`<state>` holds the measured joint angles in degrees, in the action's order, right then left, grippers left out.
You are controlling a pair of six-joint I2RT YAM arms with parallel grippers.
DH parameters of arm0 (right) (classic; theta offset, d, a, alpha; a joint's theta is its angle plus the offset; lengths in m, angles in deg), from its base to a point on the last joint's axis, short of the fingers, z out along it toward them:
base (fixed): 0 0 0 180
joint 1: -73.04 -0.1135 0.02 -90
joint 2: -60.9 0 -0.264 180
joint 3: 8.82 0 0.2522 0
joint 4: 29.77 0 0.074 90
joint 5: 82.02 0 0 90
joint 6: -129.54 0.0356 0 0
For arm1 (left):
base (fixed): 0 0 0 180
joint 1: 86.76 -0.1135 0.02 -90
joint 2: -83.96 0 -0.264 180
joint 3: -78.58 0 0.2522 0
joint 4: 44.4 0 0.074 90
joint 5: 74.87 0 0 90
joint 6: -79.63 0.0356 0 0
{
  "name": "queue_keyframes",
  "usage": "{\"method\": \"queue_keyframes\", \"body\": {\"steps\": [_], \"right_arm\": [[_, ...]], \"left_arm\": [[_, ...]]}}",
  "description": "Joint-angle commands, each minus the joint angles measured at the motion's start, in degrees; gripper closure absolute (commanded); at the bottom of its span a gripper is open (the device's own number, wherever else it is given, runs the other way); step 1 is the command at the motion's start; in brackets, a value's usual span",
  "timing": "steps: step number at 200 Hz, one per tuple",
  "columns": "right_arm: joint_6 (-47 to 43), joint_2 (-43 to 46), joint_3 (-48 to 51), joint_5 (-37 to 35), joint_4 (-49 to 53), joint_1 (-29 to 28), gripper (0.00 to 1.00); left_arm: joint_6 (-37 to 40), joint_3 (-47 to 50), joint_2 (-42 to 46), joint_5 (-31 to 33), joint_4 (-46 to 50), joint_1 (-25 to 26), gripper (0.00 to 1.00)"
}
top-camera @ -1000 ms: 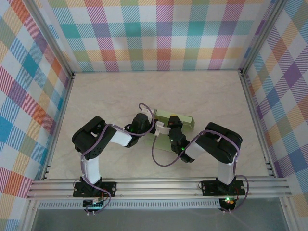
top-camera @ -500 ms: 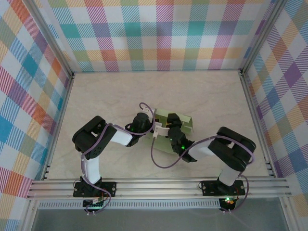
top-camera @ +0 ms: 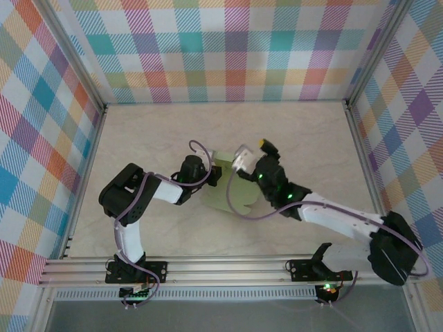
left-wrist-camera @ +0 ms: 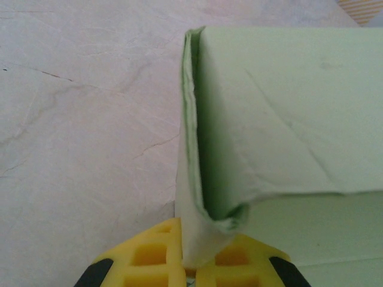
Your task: Fold the paper box
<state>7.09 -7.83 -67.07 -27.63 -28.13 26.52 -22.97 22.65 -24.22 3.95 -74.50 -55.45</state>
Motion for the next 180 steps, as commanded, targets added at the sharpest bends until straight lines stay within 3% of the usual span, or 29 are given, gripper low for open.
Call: {"method": "queue_keyframes", "body": {"steps": [1,49,88,137,180], "right_arm": [[22.98,4.30,-6.61,10.42,15.56,5.74,0.12],[48.24,1.47,-17.44,31.86,30.63,23.11,0.14],[61.01,-4.31,-17.42,54.27,30.01,33.67,0.21],[60.86,-10.57,-14.57,67.23,26.97,34.70,0.36],[64.48,-13.57,-11.53,71.62,19.46,31.78,0.46]], "left_arm": [[2.54,0.56,3.62,-6.68,0.24,-0.77,1.00],[7.23,-0.53,7.60,-15.36,5.27,-2.17,1.00],[7.66,-0.66,10.86,-24.40,5.66,-2.83,1.00],[6.14,-2.32,13.00,-26.60,6.33,-2.83,1.00],[1.80,-4.42,11.08,-26.17,5.40,-2.83,1.00]]}}
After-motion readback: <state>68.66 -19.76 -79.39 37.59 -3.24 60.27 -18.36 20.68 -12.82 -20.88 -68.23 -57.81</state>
